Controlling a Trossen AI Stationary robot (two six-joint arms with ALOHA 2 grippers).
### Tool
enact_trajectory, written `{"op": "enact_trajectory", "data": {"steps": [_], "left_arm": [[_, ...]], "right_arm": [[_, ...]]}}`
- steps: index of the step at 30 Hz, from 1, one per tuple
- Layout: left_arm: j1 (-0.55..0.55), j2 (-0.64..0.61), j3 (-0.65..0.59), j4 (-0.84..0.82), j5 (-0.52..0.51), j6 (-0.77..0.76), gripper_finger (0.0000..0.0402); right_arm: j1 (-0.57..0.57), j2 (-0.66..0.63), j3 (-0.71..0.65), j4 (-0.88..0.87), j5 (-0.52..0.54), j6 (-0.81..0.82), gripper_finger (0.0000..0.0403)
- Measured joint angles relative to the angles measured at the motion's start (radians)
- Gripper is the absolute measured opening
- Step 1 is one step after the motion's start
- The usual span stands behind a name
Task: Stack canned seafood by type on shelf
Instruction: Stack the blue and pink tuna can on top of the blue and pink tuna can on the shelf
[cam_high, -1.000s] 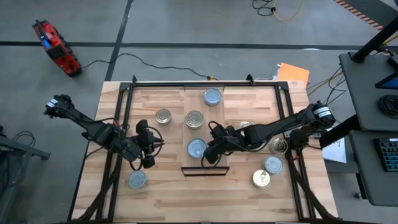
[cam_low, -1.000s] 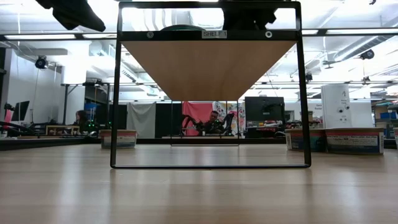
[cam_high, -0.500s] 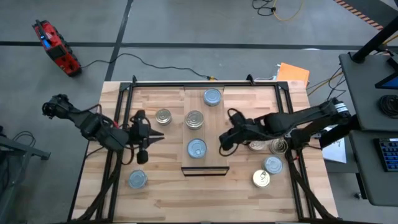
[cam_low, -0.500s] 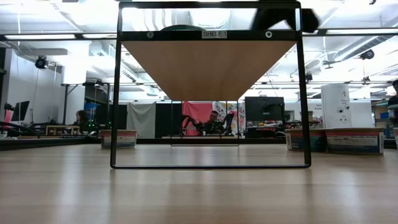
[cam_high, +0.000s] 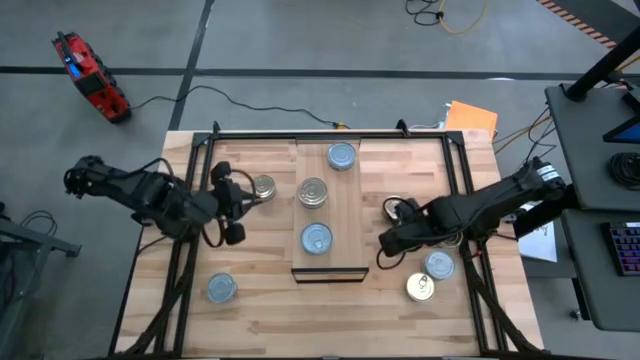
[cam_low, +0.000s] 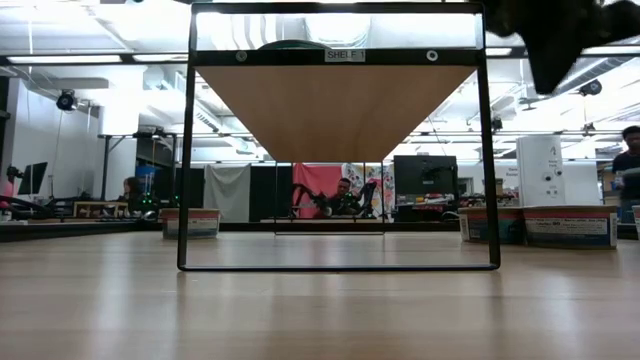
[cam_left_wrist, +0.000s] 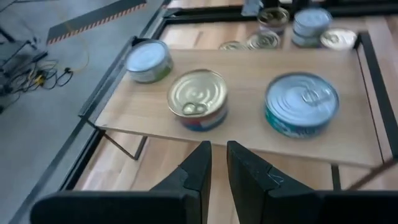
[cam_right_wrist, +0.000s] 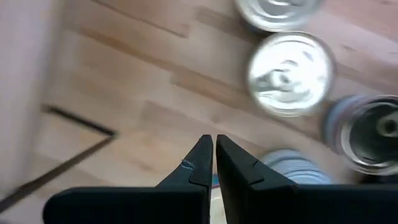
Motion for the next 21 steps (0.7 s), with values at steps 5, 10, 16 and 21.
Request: {"op": "enact_trajectory", "data": {"steps": [5, 10, 16, 21], "left_arm": [[0.078, -0.009, 0.041, 0.047, 0.038, -0.083, 0.0036], [0.149, -0.008, 0.093, 0.126, 0.300, -0.087, 0.0036], [0.193, -0.005, 0.109, 0.168, 0.459, -0.067, 0.0036], [0.272, -0.017, 0.098, 0.168, 0.467, -0.049, 0.0036]], "right_arm": [[-0.006, 0.000, -0.114, 0.001, -0.004, -0.005, 0.0013], [-0.008, -0.024, -0.247, 0.058, -0.015, -0.015, 0.0013], [-0.046, -0.061, -0.391, 0.254, -0.016, -0.014, 0.0013], [-0.075, -0.064, -0.448, 0.381, -0.042, 0.007, 0.0013]]}}
